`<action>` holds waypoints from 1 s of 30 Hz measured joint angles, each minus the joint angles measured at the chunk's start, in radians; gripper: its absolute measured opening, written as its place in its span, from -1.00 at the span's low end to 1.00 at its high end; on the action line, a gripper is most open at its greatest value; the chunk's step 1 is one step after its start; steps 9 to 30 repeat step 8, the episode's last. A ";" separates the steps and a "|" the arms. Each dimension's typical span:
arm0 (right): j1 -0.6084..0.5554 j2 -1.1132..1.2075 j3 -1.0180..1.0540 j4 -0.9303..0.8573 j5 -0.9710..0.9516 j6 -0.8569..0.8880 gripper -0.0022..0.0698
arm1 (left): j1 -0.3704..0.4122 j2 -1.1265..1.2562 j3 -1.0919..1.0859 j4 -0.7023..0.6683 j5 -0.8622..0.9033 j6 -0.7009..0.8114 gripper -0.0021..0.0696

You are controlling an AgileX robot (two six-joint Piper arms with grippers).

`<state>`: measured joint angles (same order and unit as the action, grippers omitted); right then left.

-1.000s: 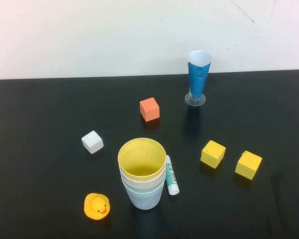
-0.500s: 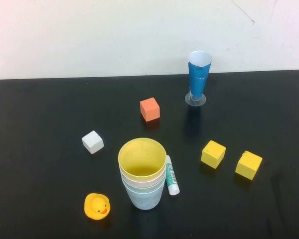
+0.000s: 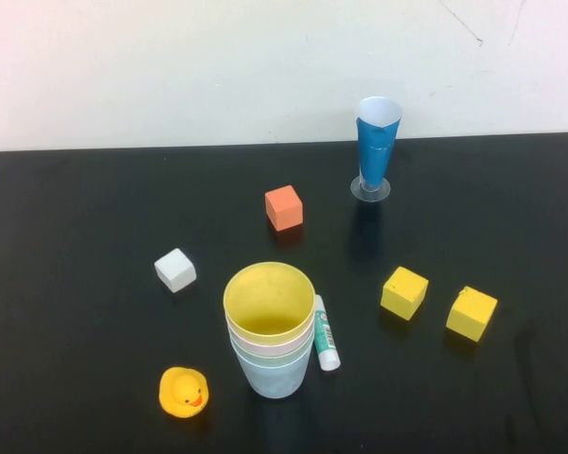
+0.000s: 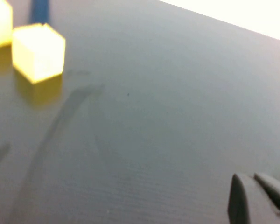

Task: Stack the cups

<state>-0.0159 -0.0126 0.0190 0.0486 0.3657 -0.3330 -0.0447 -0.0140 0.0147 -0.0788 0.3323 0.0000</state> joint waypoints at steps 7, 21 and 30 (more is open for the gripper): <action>0.000 -0.001 0.000 -0.126 -0.001 0.245 -0.94 | 0.000 0.000 0.000 0.000 0.000 0.000 -0.95; 0.000 -0.001 0.000 -0.126 -0.001 0.251 -0.94 | 0.000 0.000 0.000 0.000 0.000 0.000 -0.95; 0.000 -0.001 0.000 -0.126 -0.001 0.251 -0.94 | 0.000 0.000 0.000 0.000 0.000 0.000 -0.95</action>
